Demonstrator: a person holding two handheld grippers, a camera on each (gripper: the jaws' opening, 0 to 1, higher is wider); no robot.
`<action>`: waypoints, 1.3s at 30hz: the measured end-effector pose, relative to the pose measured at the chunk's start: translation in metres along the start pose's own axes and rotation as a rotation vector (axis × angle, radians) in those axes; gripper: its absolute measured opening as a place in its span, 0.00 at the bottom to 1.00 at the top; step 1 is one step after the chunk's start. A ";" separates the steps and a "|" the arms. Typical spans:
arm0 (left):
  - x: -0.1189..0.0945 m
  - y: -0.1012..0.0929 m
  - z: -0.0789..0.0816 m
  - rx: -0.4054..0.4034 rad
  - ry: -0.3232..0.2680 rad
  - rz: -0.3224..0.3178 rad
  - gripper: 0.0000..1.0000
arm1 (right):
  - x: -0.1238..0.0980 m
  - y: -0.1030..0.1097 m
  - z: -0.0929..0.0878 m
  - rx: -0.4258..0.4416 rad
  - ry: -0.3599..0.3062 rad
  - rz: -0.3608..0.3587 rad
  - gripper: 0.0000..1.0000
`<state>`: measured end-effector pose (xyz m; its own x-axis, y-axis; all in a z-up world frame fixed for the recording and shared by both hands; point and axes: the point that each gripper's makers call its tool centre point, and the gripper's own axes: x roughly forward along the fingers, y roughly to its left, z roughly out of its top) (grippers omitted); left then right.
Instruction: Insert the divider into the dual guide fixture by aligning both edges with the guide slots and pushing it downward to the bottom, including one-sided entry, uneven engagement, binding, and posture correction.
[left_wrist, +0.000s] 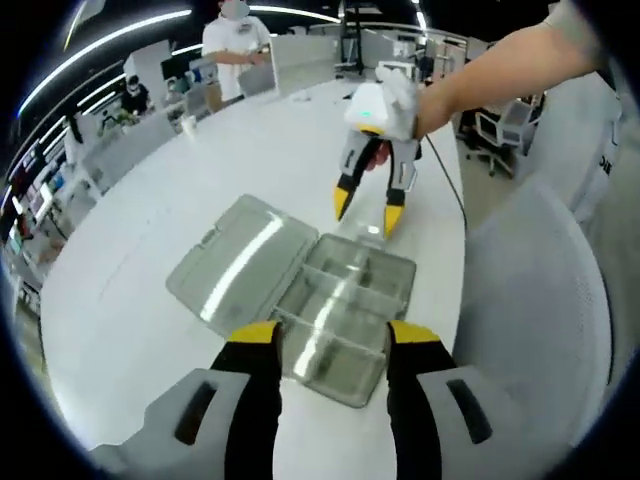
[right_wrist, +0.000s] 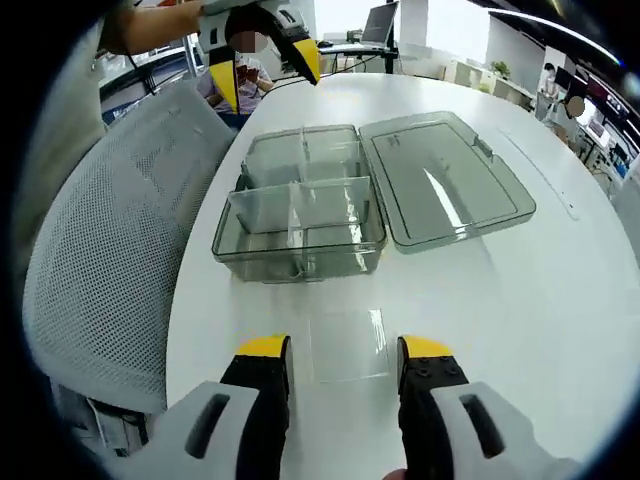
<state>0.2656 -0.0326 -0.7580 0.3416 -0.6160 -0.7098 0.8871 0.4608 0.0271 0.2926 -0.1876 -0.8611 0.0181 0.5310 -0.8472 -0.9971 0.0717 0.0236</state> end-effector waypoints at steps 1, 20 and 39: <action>-0.001 0.000 -0.002 -0.006 -0.003 0.004 0.39 | 0.001 -0.001 -0.002 -0.002 0.012 0.002 0.37; -0.007 0.005 -0.009 -0.059 -0.022 0.033 0.40 | 0.006 0.002 -0.011 -0.129 0.123 0.029 0.29; -0.009 0.004 -0.013 -0.079 -0.020 0.041 0.39 | 0.005 0.002 -0.012 -0.119 0.212 0.046 0.27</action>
<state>0.2618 -0.0172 -0.7607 0.3839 -0.6078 -0.6951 0.8453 0.5342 -0.0002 0.2895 -0.1950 -0.8718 -0.0312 0.3411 -0.9395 -0.9984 -0.0553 0.0130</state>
